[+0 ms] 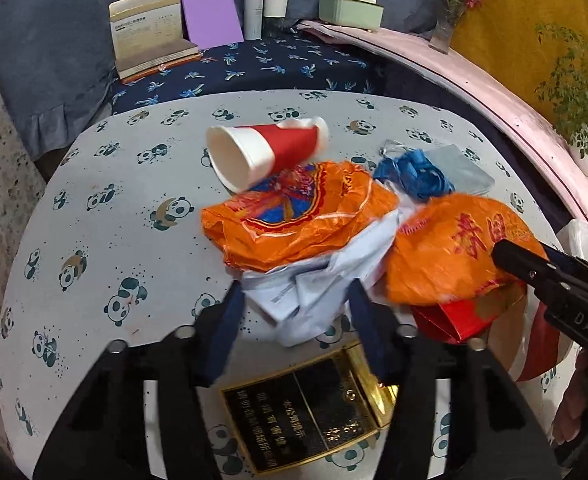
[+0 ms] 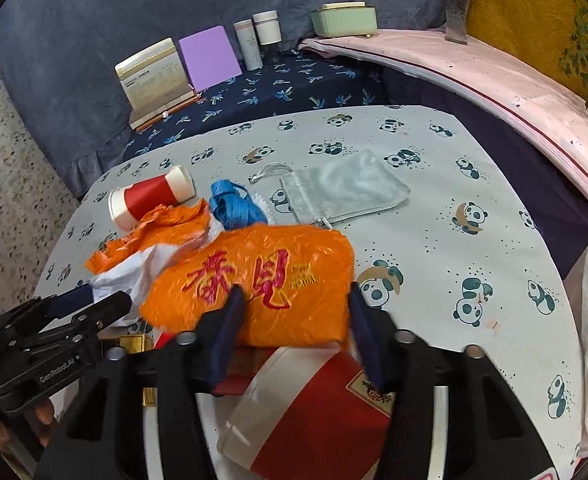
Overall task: Collect trash
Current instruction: 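Grasp the orange plastic bag with the right tool, then carry the orange bag with the right tool into the bin and release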
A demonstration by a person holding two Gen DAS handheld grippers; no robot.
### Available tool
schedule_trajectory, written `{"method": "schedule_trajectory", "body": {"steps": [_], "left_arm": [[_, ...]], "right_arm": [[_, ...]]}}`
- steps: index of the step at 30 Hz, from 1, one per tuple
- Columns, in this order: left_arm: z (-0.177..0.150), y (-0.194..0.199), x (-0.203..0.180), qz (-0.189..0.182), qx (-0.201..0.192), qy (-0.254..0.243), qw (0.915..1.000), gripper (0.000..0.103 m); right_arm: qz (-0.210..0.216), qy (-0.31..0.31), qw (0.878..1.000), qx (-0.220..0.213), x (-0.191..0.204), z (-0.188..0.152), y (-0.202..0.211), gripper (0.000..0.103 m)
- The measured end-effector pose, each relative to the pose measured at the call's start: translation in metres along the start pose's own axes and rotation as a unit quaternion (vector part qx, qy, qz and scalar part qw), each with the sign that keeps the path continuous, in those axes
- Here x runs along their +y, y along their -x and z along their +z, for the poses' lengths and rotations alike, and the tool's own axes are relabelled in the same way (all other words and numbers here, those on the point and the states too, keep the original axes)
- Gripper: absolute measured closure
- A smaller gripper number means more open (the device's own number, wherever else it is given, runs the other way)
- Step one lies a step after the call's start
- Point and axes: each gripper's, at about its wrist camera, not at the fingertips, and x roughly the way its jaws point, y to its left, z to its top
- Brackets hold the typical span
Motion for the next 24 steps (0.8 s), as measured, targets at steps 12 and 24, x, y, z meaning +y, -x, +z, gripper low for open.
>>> {"method": "schedule_trajectory", "body": {"steps": [12,24], "left_arm": [[-0.004,0.037,-0.027,-0.031,-0.021,-0.017,0.9991,0.081],[0.003,0.088,-0.073,-0.054,-0.058,-0.040,0.9960,0.082]], "right_arm": [[0.011,-0.001,0.999,-0.043,-0.007,0.003,0.044,0.090],[-0.013,-0.035,0.993,-0.112,-0.050,0.006,0.121,0.091]]}}
